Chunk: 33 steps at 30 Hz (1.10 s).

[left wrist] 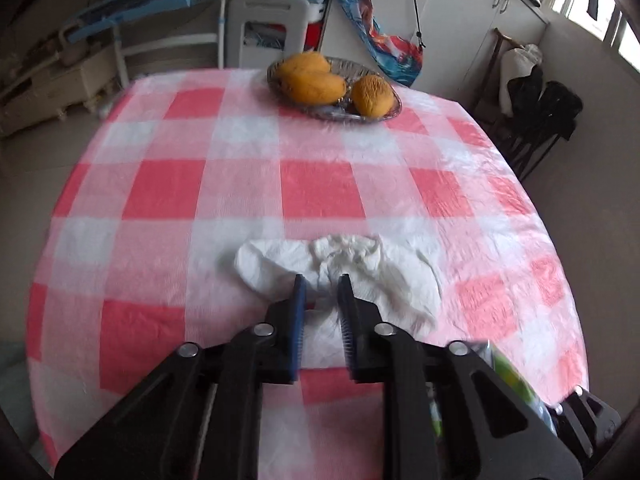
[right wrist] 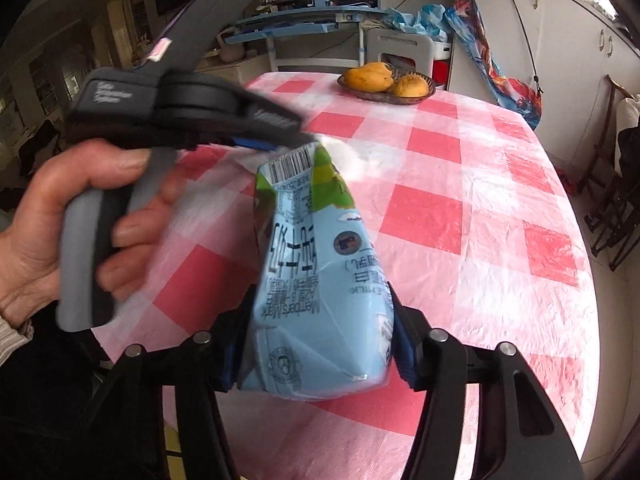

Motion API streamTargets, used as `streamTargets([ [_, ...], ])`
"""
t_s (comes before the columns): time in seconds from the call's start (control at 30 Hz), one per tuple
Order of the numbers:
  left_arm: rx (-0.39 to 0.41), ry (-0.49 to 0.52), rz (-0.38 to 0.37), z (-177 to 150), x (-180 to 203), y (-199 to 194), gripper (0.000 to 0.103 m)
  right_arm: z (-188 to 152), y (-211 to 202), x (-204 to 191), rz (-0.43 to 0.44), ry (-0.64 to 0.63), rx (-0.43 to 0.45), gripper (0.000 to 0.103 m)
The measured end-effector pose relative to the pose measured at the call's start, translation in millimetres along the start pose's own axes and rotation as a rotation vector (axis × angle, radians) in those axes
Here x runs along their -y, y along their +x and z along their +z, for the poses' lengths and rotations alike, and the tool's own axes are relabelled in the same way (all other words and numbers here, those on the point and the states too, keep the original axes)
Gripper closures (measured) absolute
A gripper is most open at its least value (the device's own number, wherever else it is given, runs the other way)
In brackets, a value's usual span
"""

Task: Collect trash
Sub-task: 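Grasp the blue-and-green juice carton with the right gripper, then grasp the white cloth with the left gripper while the right gripper holds the carton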

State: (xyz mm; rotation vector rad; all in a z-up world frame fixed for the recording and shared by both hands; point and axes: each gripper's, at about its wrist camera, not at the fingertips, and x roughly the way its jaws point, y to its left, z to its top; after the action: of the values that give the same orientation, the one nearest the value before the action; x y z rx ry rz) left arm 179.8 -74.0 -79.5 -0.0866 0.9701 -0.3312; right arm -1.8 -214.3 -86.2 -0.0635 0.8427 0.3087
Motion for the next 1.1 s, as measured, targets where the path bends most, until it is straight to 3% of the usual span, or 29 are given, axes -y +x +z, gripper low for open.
streamTargets([
  [0.17,0.055,-0.076,-0.013,-12,-26,-29,0.088,-2,-4,4,-0.008,0.016,0.004,0.048],
  [0.37,0.055,-0.041,-0.010,-12,-24,-31,0.090,-5,-6,4,-0.002,0.038,0.012,0.048],
  [0.4,0.047,-0.031,-0.007,-8,-20,-27,0.082,-5,-5,5,-0.002,0.040,0.014,0.048],
  [0.5,0.053,0.010,0.034,2,-3,-18,0.042,-3,-5,6,-0.017,0.037,0.025,0.048],
  [0.53,0.060,0.022,0.051,4,2,-15,0.033,-4,-6,7,-0.025,0.036,0.029,0.048],
  [0.67,0.027,0.077,0.111,13,24,8,0.029,-2,-9,16,-0.051,0.054,0.043,0.048],
  [0.8,0.033,0.077,0.150,12,25,17,0.038,-1,-7,22,-0.042,0.077,0.039,0.048],
  [0.87,0.052,0.087,0.160,9,23,15,0.051,1,-7,22,-0.042,0.073,0.038,0.048],
  [0.93,0.048,0.075,0.128,8,17,10,0.082,2,-6,22,-0.029,0.076,0.040,0.048],
  [0.97,0.036,0.057,0.103,8,12,8,0.087,2,-6,21,-0.023,0.077,0.041,0.048],
  [1.1,0.061,-0.005,0.067,-7,-9,-16,0.090,1,-7,22,0.028,0.106,0.052,0.048],
])
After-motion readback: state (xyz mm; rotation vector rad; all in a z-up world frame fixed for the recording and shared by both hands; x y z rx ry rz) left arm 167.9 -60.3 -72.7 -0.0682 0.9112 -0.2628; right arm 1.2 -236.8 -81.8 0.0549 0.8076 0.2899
